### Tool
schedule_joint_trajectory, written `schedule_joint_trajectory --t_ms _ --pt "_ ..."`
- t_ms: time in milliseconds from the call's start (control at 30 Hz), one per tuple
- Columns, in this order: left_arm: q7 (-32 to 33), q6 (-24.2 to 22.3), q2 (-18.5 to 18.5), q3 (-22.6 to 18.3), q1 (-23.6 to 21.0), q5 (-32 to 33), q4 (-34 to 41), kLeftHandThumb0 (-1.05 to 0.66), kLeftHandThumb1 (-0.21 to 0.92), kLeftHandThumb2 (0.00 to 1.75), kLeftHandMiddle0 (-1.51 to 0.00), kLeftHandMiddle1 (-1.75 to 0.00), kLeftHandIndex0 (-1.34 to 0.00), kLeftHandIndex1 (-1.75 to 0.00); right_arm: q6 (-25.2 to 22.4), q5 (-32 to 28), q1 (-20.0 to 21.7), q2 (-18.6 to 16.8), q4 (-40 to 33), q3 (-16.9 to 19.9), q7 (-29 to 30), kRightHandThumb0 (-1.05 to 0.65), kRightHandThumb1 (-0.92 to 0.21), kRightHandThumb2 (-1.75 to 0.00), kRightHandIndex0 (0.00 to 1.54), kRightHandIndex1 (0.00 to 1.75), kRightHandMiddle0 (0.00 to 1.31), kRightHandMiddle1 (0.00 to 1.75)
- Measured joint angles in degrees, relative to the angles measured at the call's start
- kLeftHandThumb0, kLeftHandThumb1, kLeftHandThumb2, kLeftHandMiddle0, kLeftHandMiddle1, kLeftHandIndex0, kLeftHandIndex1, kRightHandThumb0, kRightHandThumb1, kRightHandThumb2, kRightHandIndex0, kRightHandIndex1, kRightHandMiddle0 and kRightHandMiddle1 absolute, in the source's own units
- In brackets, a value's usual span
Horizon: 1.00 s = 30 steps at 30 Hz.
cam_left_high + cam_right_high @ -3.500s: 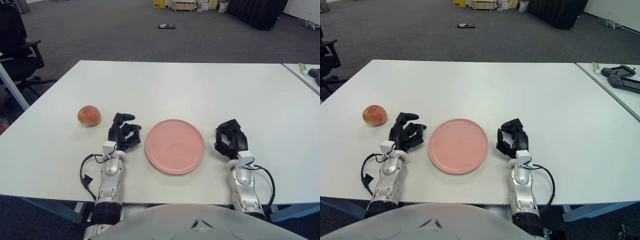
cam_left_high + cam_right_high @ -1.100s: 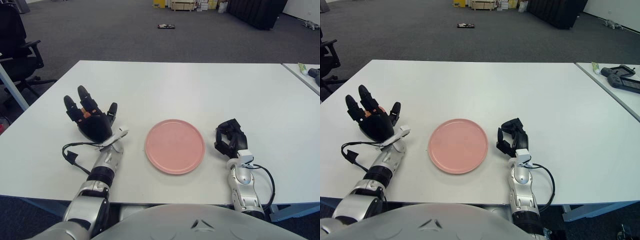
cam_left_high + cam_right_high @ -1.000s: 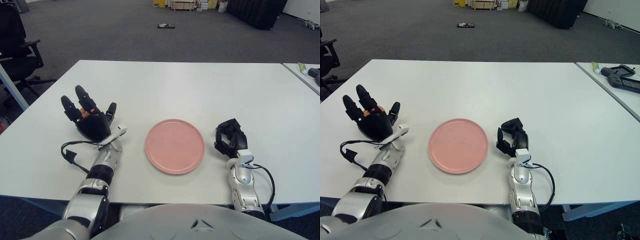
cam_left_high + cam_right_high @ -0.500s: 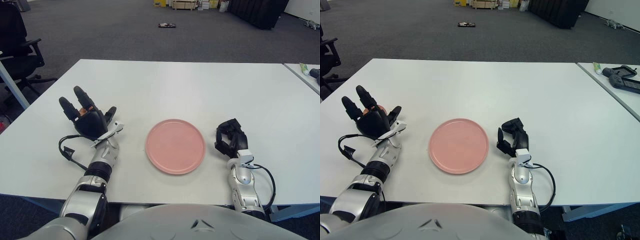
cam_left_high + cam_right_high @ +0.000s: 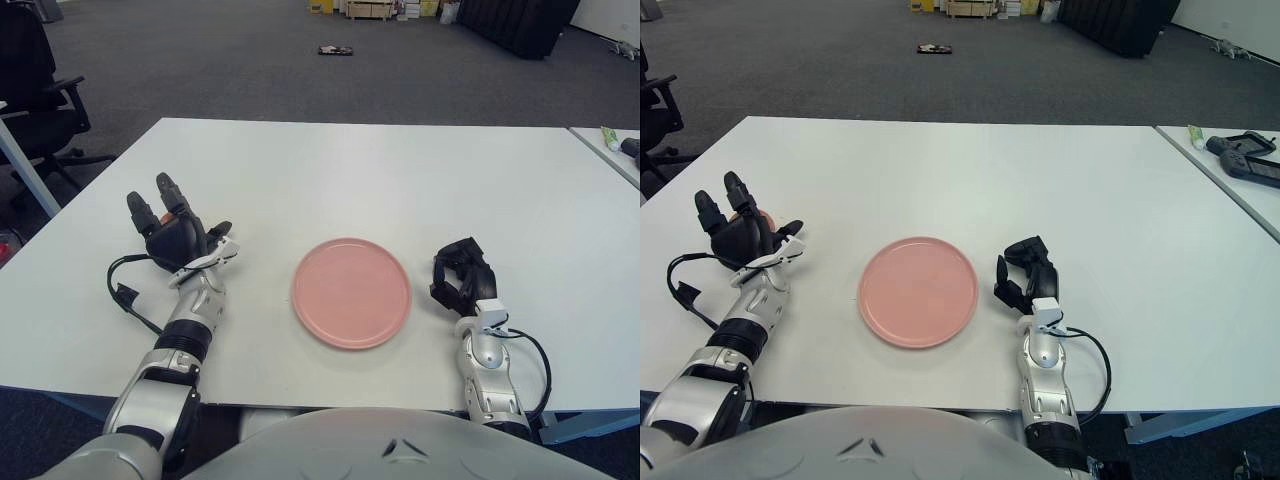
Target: Put the apple into the plate.
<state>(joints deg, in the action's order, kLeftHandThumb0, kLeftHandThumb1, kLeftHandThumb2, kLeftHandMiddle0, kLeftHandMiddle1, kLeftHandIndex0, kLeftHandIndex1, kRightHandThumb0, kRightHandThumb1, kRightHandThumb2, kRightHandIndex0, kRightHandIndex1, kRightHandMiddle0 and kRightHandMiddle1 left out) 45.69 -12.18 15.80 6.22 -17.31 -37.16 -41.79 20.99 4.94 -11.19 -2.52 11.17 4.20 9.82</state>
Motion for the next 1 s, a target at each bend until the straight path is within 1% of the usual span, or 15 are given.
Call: schedule_joint_trajectory --t_ms 133,300,400,500,700,867,1000 --pt "-3.2 1.6 1.3 0.5 -3.3 1.3 -7.5 -1.05 0.87 0.12 0.0 0.0 0.0 0.0 0.1 0.0 -0.1 -0.2 -0.1 0.0 0.0 -0.4 -0.58 -0.99 0.63 1.35 0.41 1.75" --pt "-5.2 6.9 4.0 0.9 -9.1 2.7 -18.5 -1.05 0.9 0.13 0.0 0.0 0.0 0.0 0.2 0.0 -0.2 -0.2 -0.2 0.0 -0.1 -0.4 -0.58 -0.99 0.63 1.35 0.4 1.75" --pt "-7.2 9.4 5.4 1.4 -12.2 3.3 -24.5 -1.05 0.91 0.14 0.0 0.0 0.0 0.0 0.3 0.0 -0.3 -0.2 -0.2 0.0 -0.1 -0.4 -0.58 -0.99 0.62 1.35 0.4 1.75" --pt "-9.1 10.5 6.1 1.8 -14.6 4.1 -28.2 -1.05 0.92 0.16 0.0 0.0 0.0 0.0 0.4 0.0 -0.4 -0.2 -0.2 0.0 -0.1 -0.4 -0.58 -0.99 0.62 1.35 0.4 1.75" --pt "-11.6 11.6 6.8 2.3 -16.8 5.5 -31.6 -1.05 0.92 0.2 0.0 0.0 0.0 0.0 0.3 0.0 -0.5 -0.2 -0.4 0.0 -0.2 -0.4 -0.59 -0.98 0.64 1.36 0.4 1.75" --pt "-13.0 11.7 7.0 2.5 -17.6 6.6 -32.4 -1.05 0.92 0.22 0.0 0.0 0.0 0.0 0.1 0.0 -0.8 -0.2 -0.8 0.1 -0.2 -0.4 -0.6 -0.96 0.63 1.36 0.39 1.75" --pt "-14.9 11.4 7.3 2.7 -18.3 7.4 -32.7 -1.05 0.92 0.29 0.0 0.0 0.0 0.0 -0.1 0.1 -0.9 -0.2 -1.0 0.2 -0.1 -0.39 -0.62 -0.94 0.61 1.34 0.38 1.75"
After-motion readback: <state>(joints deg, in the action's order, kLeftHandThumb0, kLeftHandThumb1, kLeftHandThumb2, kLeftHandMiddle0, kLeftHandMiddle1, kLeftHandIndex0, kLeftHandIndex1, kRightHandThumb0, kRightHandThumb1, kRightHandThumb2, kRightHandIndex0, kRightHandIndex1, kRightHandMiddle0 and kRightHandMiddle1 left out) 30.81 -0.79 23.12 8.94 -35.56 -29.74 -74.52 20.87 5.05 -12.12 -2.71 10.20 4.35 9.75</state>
